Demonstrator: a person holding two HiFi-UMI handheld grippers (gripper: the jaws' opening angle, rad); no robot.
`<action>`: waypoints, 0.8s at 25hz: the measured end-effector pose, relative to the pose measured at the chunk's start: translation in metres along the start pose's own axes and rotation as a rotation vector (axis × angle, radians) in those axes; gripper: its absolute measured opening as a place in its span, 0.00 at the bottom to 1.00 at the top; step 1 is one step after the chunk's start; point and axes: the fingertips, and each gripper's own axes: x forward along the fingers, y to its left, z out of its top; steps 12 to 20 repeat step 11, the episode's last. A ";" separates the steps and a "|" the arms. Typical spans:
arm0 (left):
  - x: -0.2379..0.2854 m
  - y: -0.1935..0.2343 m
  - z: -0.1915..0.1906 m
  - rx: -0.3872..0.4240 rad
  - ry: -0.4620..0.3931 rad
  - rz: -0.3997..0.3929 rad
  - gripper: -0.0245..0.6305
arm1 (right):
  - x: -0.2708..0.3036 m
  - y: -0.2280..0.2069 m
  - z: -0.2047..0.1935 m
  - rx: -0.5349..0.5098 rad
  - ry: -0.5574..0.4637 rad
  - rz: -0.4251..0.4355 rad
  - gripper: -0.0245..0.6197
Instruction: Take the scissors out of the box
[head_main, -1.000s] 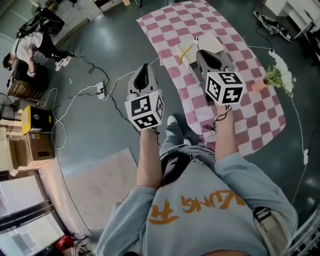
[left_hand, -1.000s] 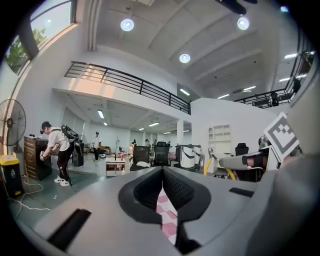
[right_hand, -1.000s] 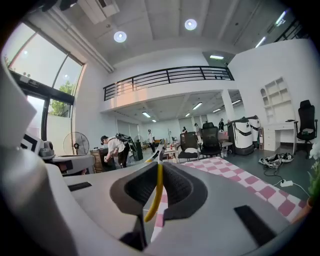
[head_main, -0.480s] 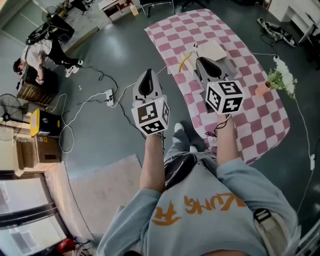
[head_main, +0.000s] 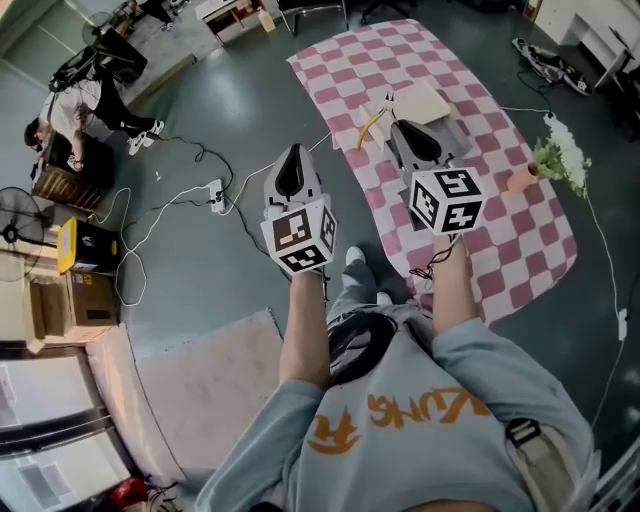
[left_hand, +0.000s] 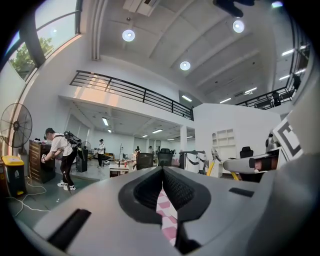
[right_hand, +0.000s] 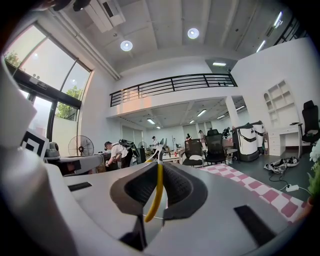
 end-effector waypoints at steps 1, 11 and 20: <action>0.000 0.000 -0.001 -0.002 0.003 0.002 0.07 | 0.001 0.000 -0.001 -0.002 0.001 0.000 0.09; 0.000 0.002 0.004 -0.034 0.006 -0.002 0.07 | 0.002 0.005 0.009 -0.020 -0.008 0.005 0.09; 0.000 0.002 0.004 -0.034 0.006 -0.002 0.07 | 0.002 0.005 0.009 -0.020 -0.008 0.005 0.09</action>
